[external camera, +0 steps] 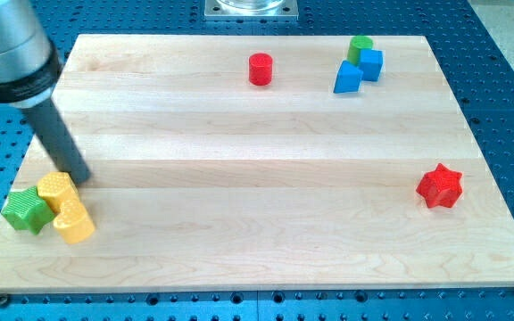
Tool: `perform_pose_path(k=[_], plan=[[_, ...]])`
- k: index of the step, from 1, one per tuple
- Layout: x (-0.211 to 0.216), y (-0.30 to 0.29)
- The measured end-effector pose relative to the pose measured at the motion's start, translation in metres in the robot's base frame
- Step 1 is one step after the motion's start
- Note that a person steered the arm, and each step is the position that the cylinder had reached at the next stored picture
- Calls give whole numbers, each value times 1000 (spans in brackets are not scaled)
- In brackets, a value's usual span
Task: Place the red circle green circle vertically above the yellow hexagon
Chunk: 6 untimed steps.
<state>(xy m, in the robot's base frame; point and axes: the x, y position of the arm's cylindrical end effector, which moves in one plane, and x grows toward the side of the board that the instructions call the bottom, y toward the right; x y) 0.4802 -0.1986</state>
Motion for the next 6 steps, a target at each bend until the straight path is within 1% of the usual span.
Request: perform_pose_path(k=[2, 3, 4, 5, 6], plan=[[-64, 302], [-122, 427], [-205, 447], [-225, 389], [-225, 319]])
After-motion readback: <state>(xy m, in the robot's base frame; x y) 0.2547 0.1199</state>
